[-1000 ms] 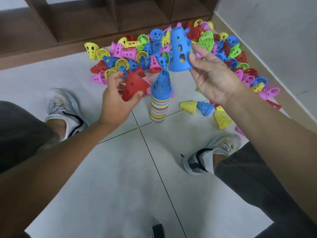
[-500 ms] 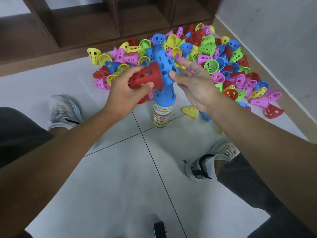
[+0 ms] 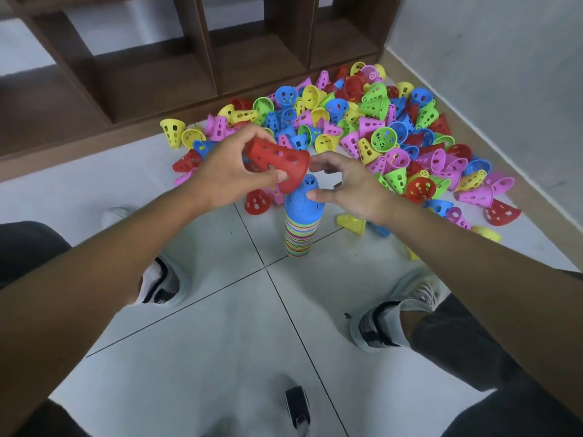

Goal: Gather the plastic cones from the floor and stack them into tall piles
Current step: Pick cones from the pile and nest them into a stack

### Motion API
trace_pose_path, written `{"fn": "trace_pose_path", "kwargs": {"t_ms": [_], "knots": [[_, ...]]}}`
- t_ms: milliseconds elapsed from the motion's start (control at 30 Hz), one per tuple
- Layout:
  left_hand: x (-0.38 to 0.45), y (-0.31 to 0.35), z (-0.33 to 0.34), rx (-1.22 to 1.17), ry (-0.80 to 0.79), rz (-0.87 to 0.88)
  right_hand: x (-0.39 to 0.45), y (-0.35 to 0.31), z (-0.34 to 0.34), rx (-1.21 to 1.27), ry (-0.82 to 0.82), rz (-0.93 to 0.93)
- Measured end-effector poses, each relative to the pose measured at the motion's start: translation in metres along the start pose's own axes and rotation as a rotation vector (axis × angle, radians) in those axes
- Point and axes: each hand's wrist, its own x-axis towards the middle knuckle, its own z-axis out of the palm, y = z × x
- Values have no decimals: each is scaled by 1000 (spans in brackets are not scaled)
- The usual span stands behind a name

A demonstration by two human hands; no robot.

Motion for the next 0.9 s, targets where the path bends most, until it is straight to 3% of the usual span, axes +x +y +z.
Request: {"fn": "trace_pose_path", "kwargs": {"t_ms": [233, 400, 600, 900], "knots": [[33, 22, -7, 285, -199, 82, 21, 12, -34, -27, -151, 86], [53, 10, 17, 373, -340, 107, 29, 59, -57, -152, -55, 284], [72, 10, 27, 300, -452, 72, 18, 111, -74, -377, -52, 446], [109, 3, 31, 75, -594, -35, 15, 158, -84, -496, -104, 671]]}}
